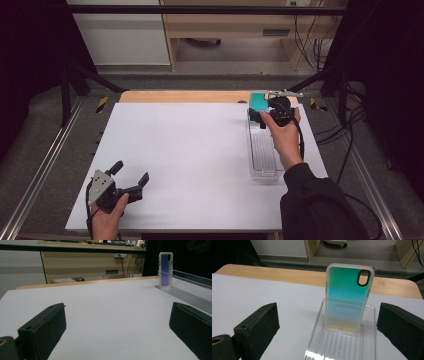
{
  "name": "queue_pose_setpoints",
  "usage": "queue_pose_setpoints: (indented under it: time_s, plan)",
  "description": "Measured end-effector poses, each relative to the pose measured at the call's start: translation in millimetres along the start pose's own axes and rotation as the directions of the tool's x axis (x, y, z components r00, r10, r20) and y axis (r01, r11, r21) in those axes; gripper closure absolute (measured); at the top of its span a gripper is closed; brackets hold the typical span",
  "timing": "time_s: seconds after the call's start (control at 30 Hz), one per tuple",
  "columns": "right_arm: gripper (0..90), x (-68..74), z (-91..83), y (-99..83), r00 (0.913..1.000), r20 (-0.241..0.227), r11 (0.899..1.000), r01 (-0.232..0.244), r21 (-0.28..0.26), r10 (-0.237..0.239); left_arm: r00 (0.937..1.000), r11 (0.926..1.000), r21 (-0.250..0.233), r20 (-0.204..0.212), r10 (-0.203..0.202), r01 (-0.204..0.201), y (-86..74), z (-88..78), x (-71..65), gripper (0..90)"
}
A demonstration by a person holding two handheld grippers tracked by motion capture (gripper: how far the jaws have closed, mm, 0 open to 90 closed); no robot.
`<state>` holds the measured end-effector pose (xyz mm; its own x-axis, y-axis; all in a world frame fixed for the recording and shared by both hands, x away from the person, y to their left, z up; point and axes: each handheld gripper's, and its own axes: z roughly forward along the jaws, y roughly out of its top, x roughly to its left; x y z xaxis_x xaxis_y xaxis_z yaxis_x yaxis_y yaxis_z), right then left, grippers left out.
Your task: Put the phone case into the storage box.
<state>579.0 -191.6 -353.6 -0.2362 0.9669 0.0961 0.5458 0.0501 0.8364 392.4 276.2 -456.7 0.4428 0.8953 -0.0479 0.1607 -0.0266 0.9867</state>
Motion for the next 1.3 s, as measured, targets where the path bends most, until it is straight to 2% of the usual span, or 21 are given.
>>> queue_pose_setpoints:
  time_s: [0.57,0.97,1.3]
  plan:
    - [4.4,-0.6,-24.6,-5.7,0.9995,-0.033,0.999,-0.004,-0.048,0.002,0.9999,0.9999,0.011,0.01,0.006,-0.007,-1.1,2.9,-2.2,0.6]
    - [4.3,4.2,-29.7,-8.4,0.9983,-0.057,0.998,0.007,-0.066,-0.011,1.0,0.9999,0.013,0.002,0.008,-0.008,-1.2,2.6,-0.1,0.6]
    - [3.8,6.9,-45.5,-8.2,0.9965,-0.081,0.993,0.009,-0.115,-0.018,0.9999,1.0,0.008,0.01,0.004,-0.004,-1.0,2.4,-0.2,0.6]
